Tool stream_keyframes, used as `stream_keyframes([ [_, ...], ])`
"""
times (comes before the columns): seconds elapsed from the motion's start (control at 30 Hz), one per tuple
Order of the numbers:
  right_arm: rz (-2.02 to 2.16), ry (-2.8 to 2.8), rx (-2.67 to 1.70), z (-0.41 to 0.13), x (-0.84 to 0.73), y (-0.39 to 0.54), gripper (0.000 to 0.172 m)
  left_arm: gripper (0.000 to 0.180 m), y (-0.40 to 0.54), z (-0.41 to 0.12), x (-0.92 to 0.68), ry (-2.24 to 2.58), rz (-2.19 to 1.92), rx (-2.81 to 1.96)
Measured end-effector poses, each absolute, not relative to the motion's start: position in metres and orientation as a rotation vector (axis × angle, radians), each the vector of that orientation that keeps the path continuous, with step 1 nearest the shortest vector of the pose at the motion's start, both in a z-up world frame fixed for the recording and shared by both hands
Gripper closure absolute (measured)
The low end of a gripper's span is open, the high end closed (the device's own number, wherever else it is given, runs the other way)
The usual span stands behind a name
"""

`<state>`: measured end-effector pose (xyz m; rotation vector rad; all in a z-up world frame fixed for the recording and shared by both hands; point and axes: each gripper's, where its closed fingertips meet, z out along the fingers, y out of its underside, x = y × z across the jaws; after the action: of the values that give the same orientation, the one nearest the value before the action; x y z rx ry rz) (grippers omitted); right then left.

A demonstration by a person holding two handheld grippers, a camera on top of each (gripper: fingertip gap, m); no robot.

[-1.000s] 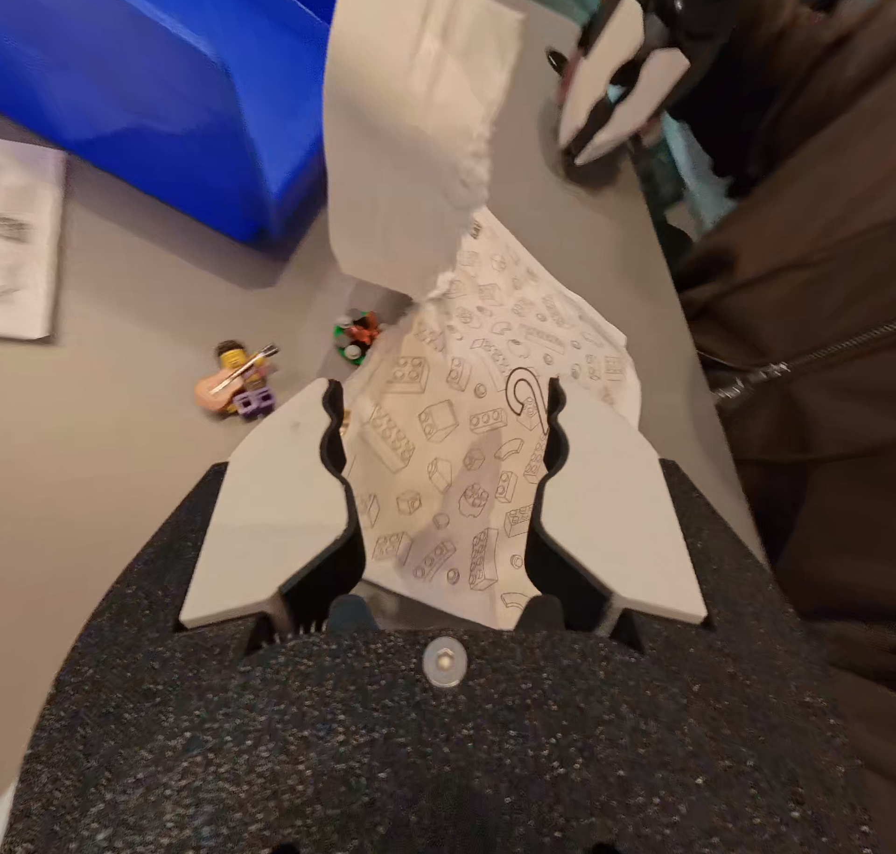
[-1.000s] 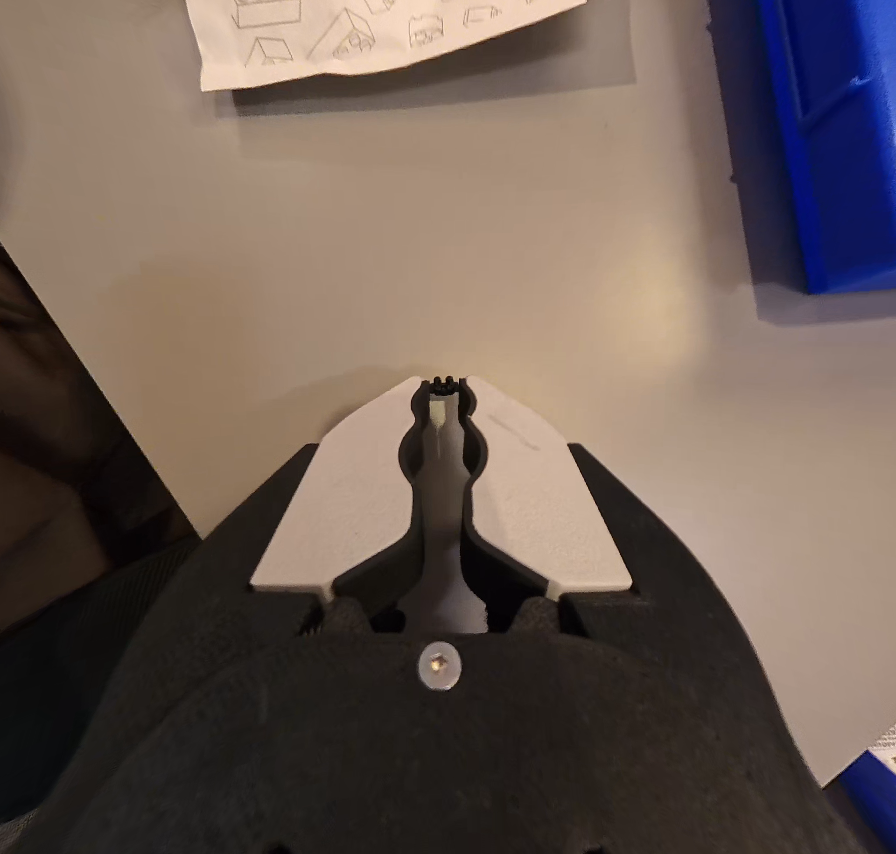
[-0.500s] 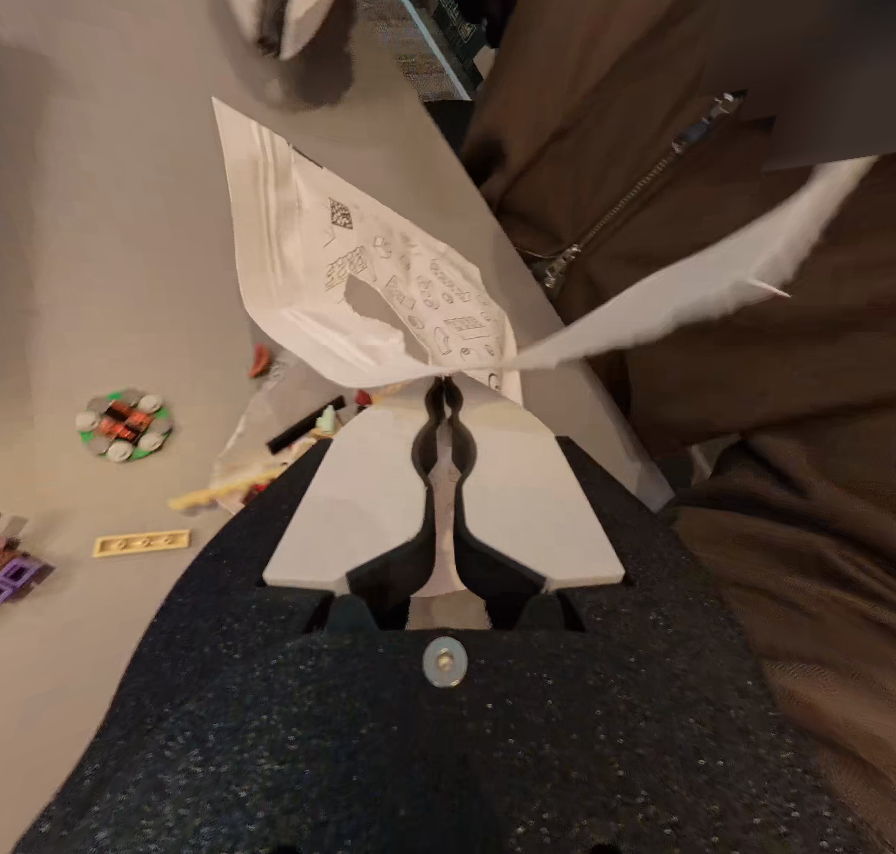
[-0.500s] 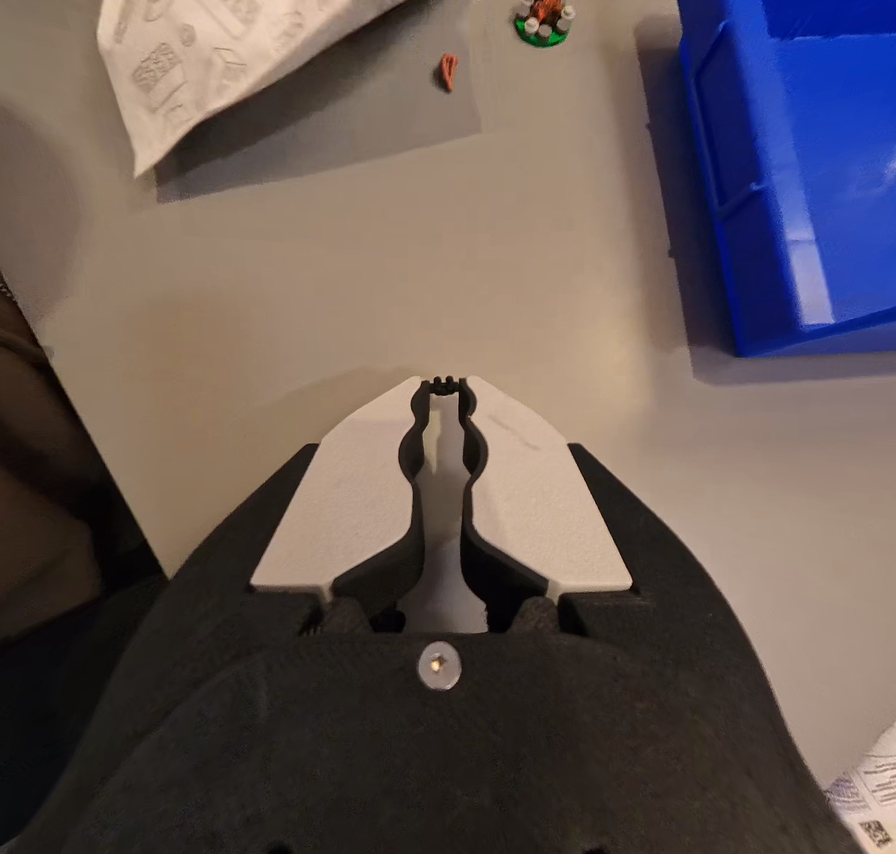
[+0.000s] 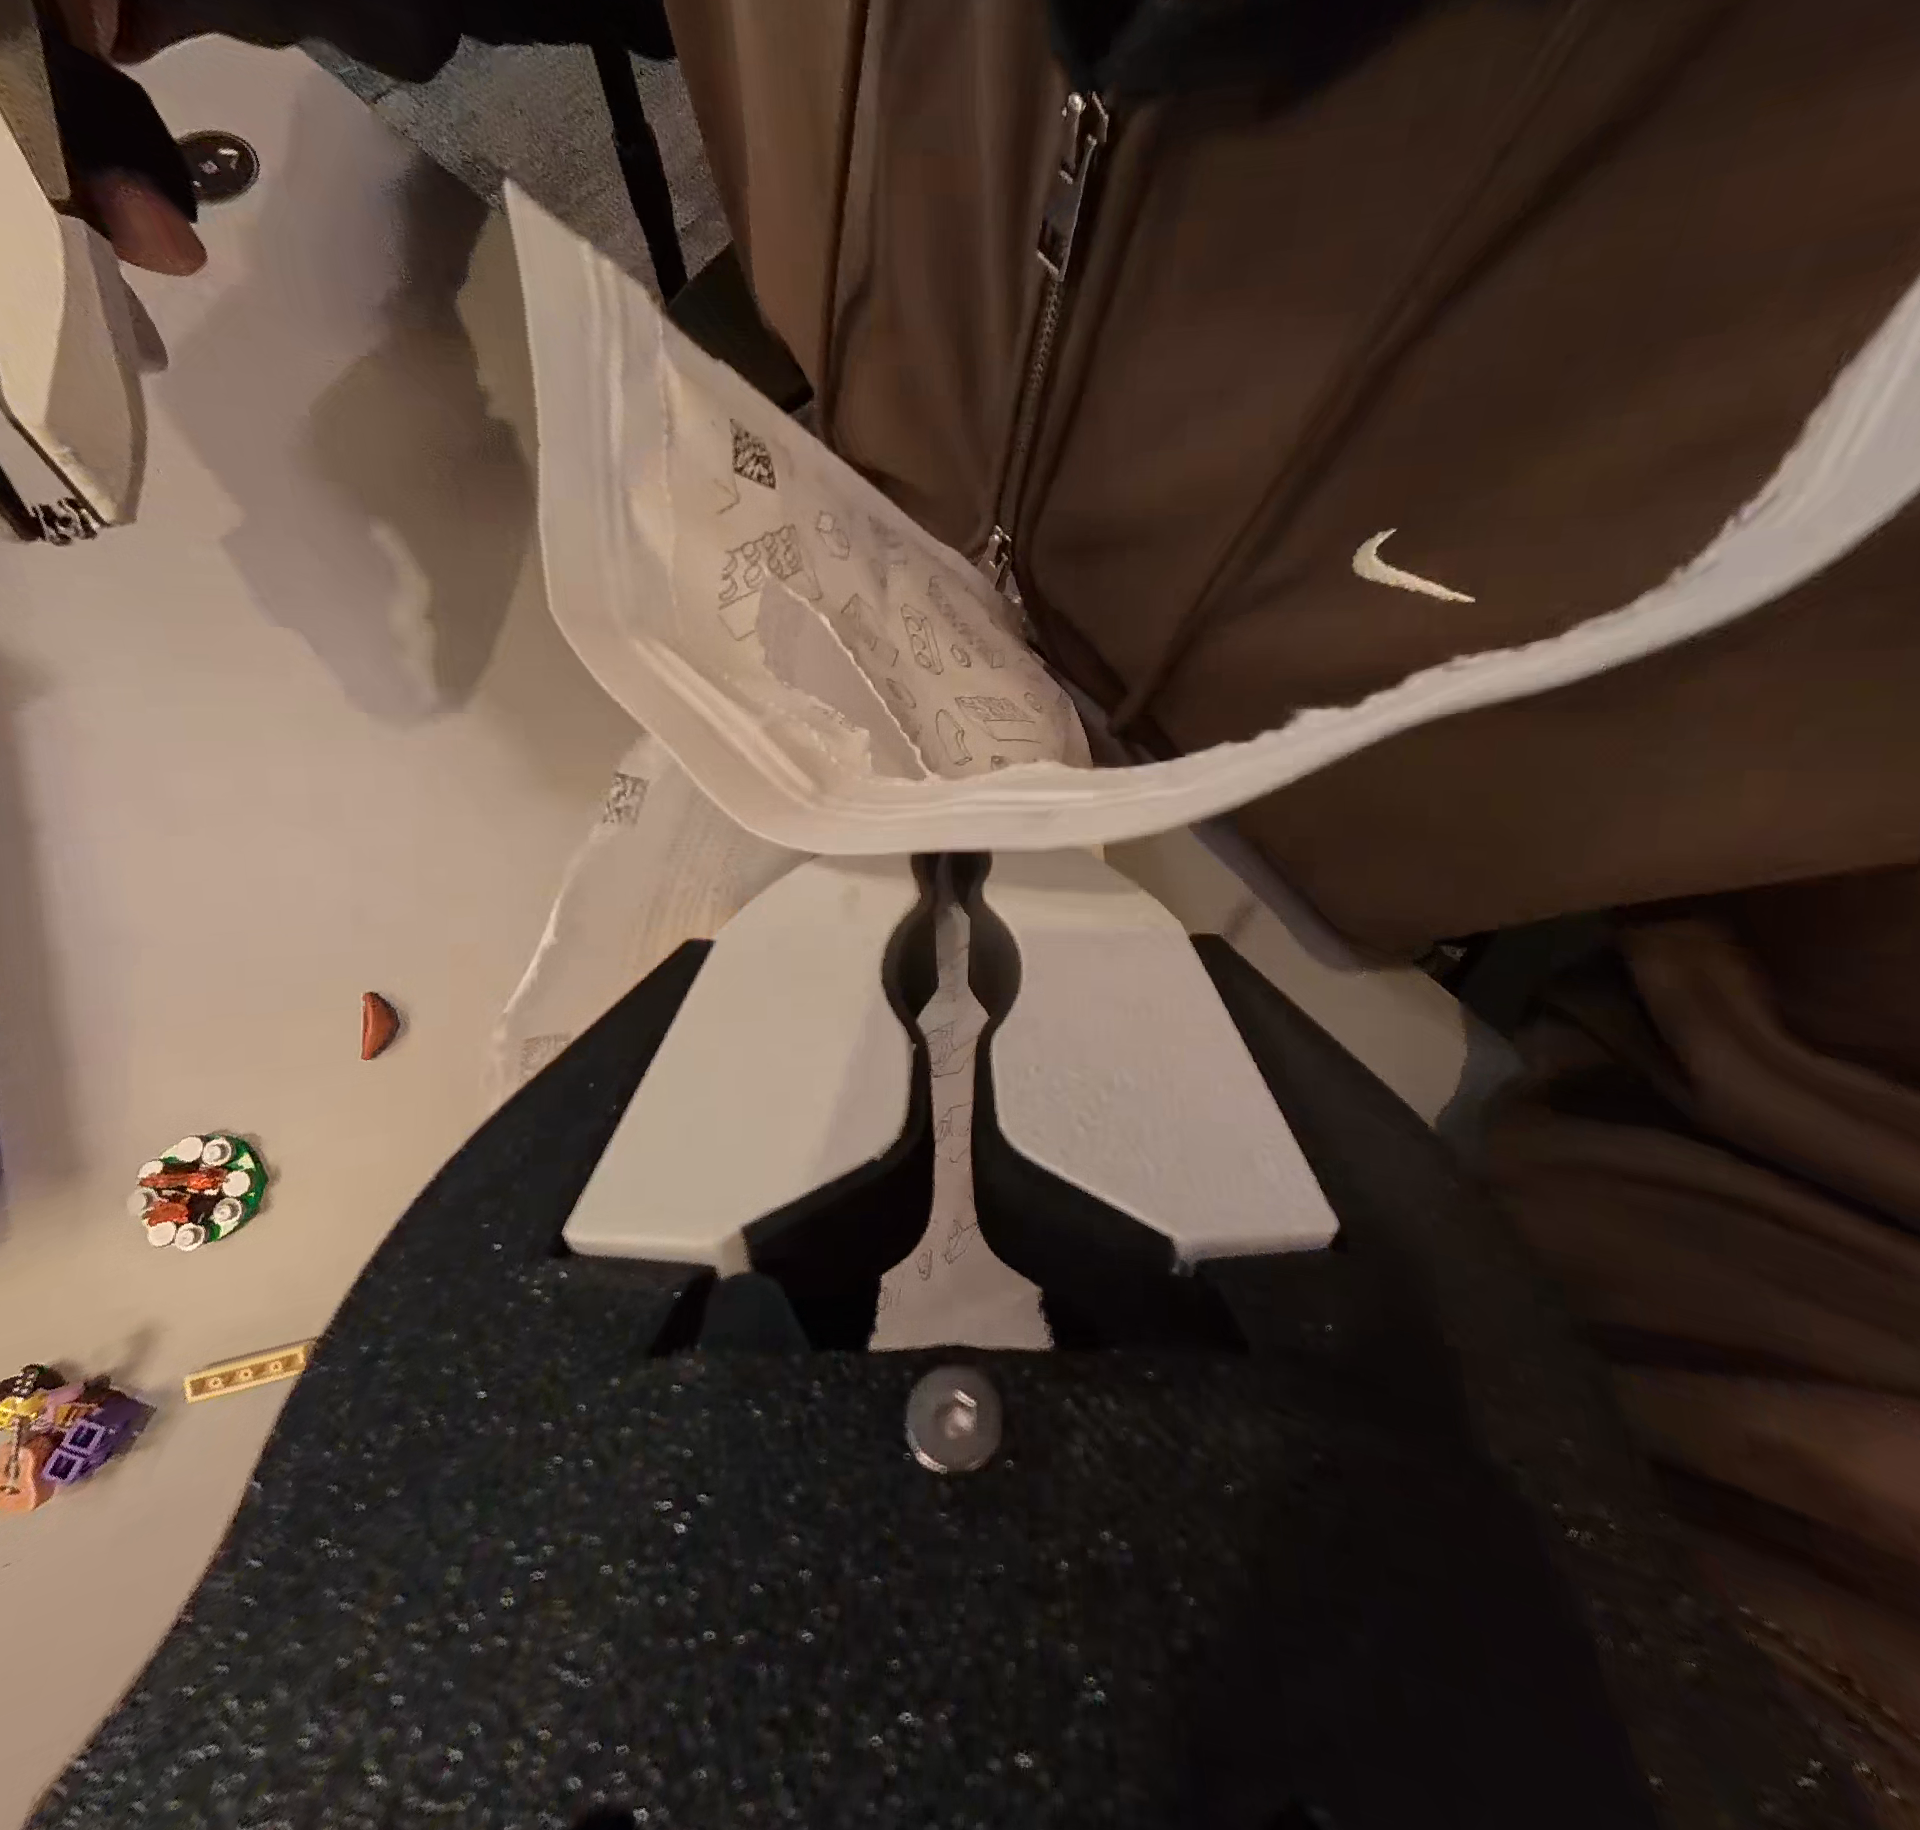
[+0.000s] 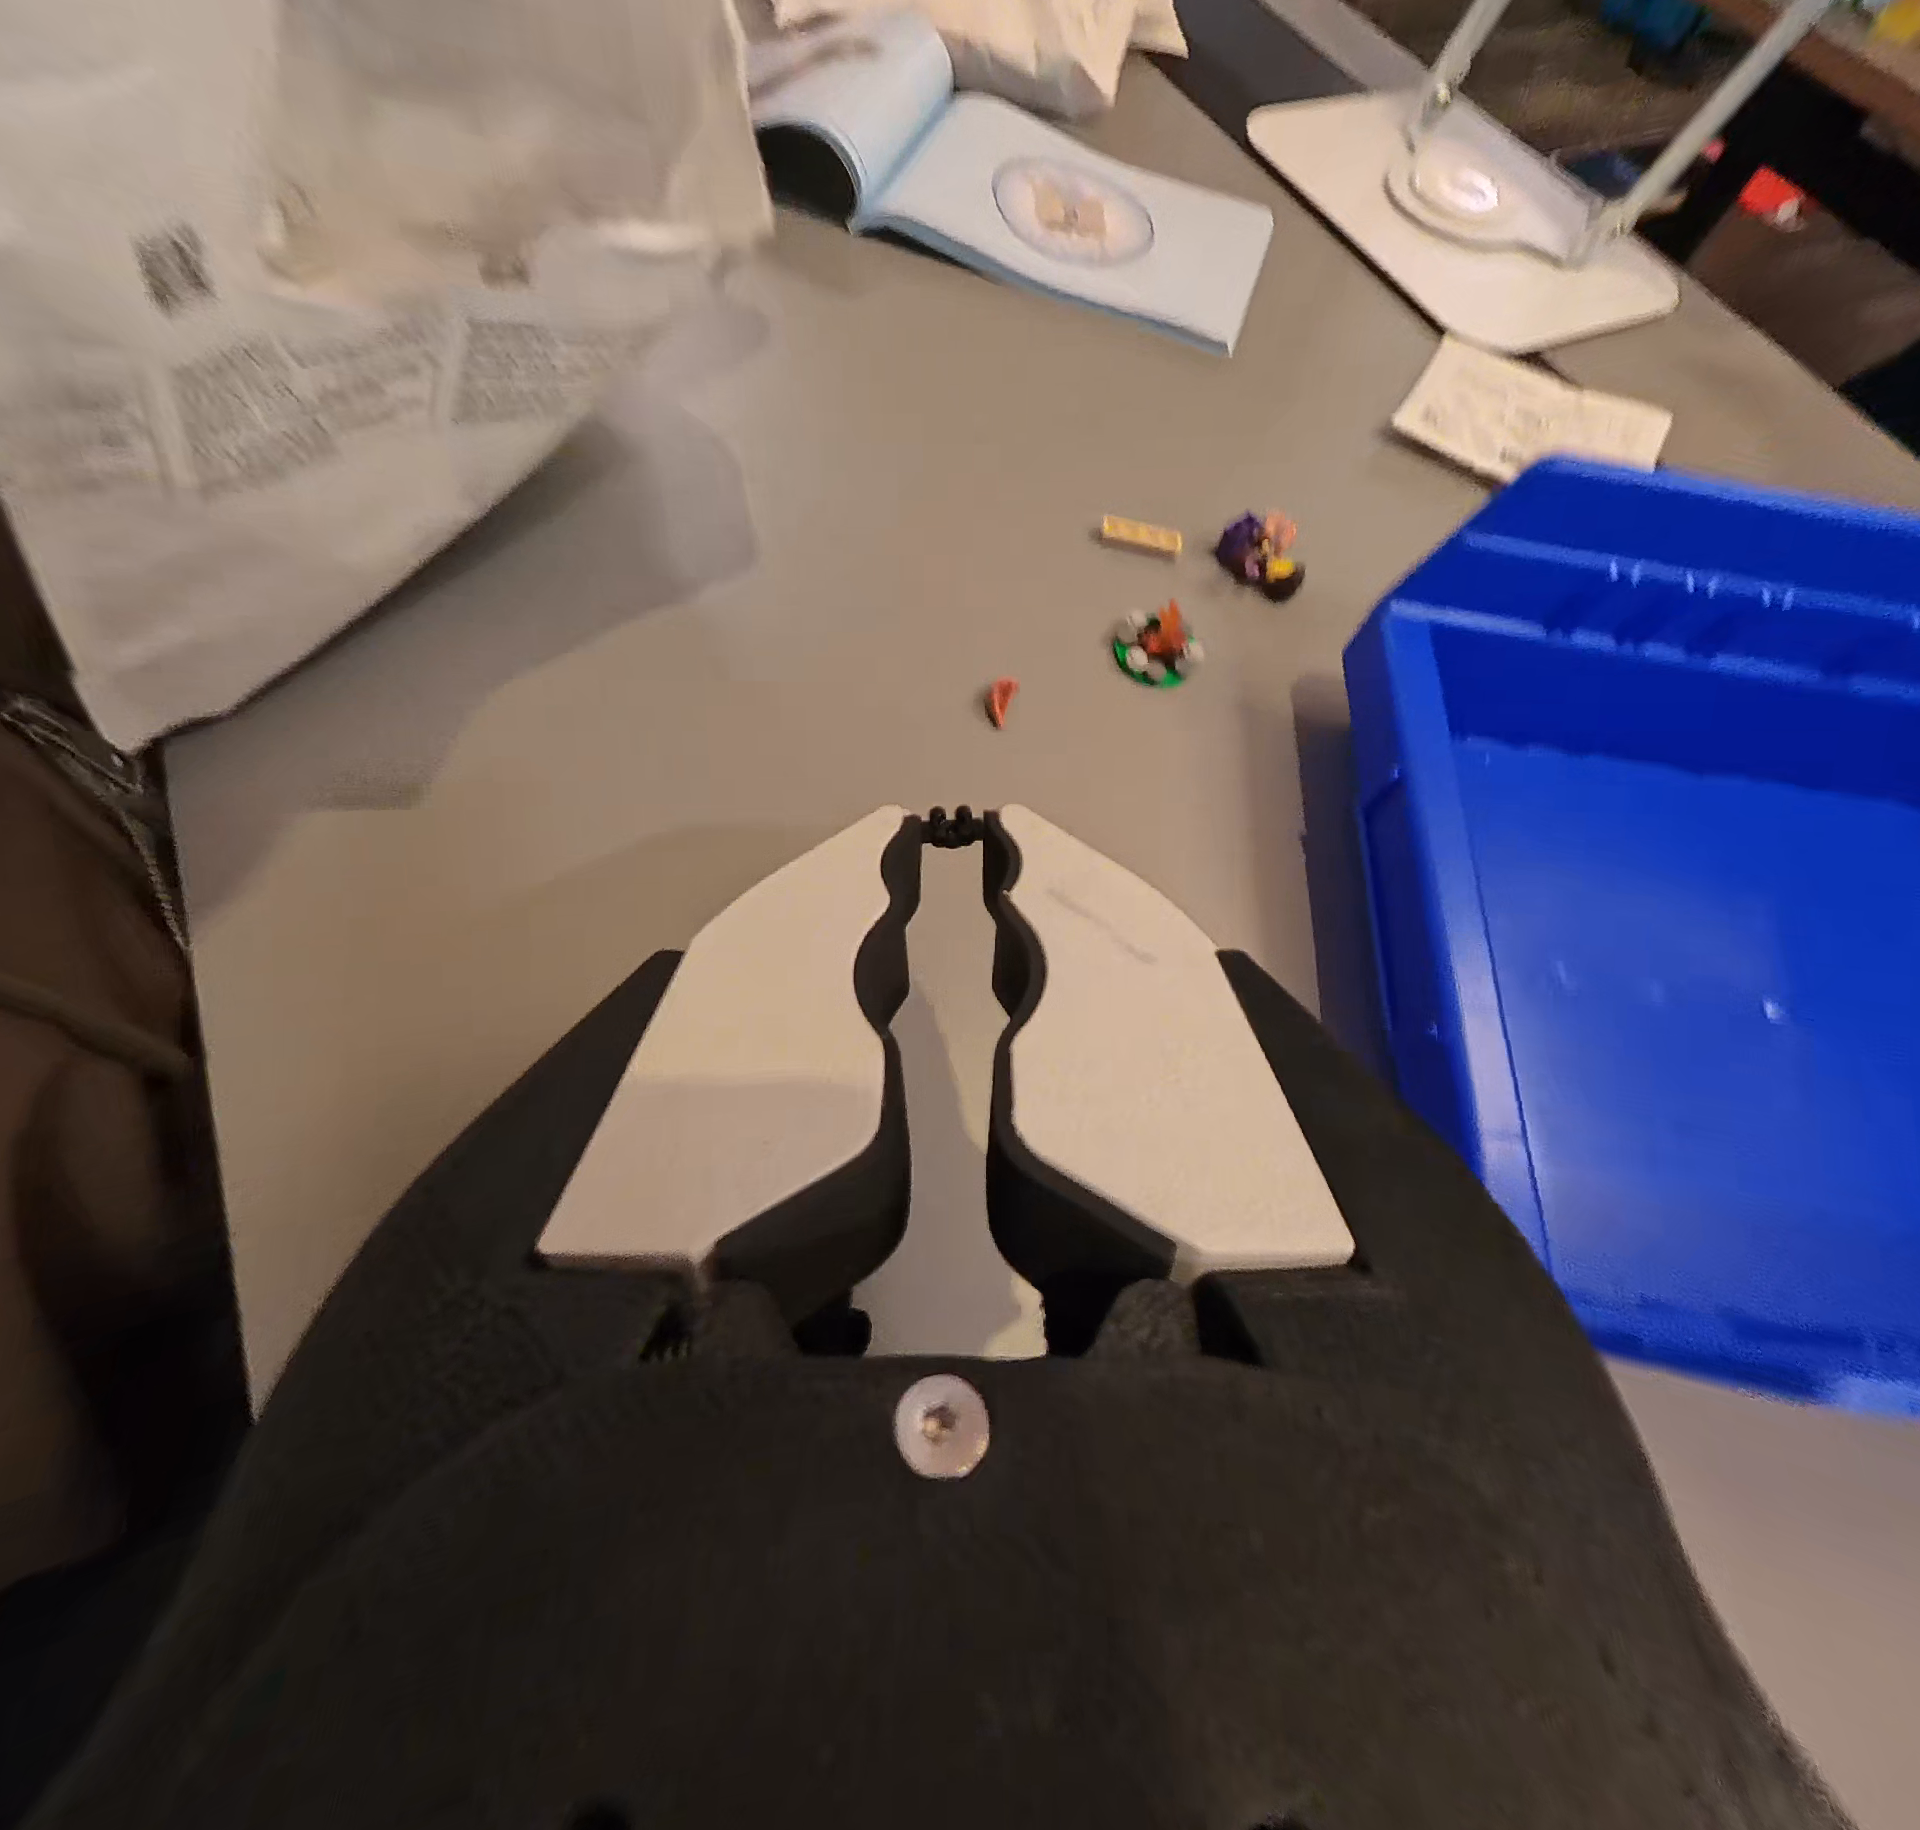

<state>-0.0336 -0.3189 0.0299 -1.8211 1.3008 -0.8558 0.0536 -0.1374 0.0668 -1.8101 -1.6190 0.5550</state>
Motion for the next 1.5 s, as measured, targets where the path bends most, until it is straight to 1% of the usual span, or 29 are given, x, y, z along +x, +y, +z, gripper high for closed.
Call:
stream_keyframes([
  [0.2,-0.878,1.079,-1.742,0.078,0.004,-0.283,0.161,0.18,-0.132,0.069,0.051,-1.581,0.626,-1.815],
  [0.37,-0.805,0.919,-1.672,0.107,0.039,-0.247,0.161,0.18,-0.131,0.07,0.049,-1.558,0.642,-1.848],
  [0.47,-0.739,0.843,-1.671,0.11,0.057,-0.221,0.161,0.18,-0.13,0.071,0.05,-1.561,0.644,-1.858],
  [0.67,-0.66,0.791,-1.663,0.099,0.081,-0.19,0.16,0.18,-0.127,0.071,0.055,-1.549,0.663,-1.843],
  [0.83,-0.706,0.894,-1.637,0.093,0.095,-0.221,0.144,0.18,-0.125,0.07,0.064,-1.567,0.701,-1.786],
  [0.93,-0.784,1.07,-1.641,0.076,0.112,-0.265,0.144,0.18,-0.122,0.071,0.069,-1.583,0.744,-1.75],
  [1.03,-0.767,1.355,-1.699,0.028,0.129,-0.311,0.139,0.18,-0.118,0.073,0.074,-1.588,0.831,-1.706],
  [1.1,-0.697,1.479,-1.709,0.0,0.136,-0.326,0.136,0.18,-0.116,0.075,0.078,-1.593,0.889,-1.67],
  [1.2,-0.64,1.548,-1.761,-0.027,0.144,-0.333,0.136,0.18,-0.11,0.077,0.084,-1.579,0.959,-1.636],
  [1.43,-0.632,1.628,-1.9,-0.057,0.16,-0.339,0.136,0.18,-0.095,0.08,0.092,-1.533,1.031,-1.607],
  [1.5,-0.636,1.667,-1.922,-0.064,0.163,-0.343,0.133,0.18,-0.092,0.08,0.094,-1.53,1.043,-1.6],
])
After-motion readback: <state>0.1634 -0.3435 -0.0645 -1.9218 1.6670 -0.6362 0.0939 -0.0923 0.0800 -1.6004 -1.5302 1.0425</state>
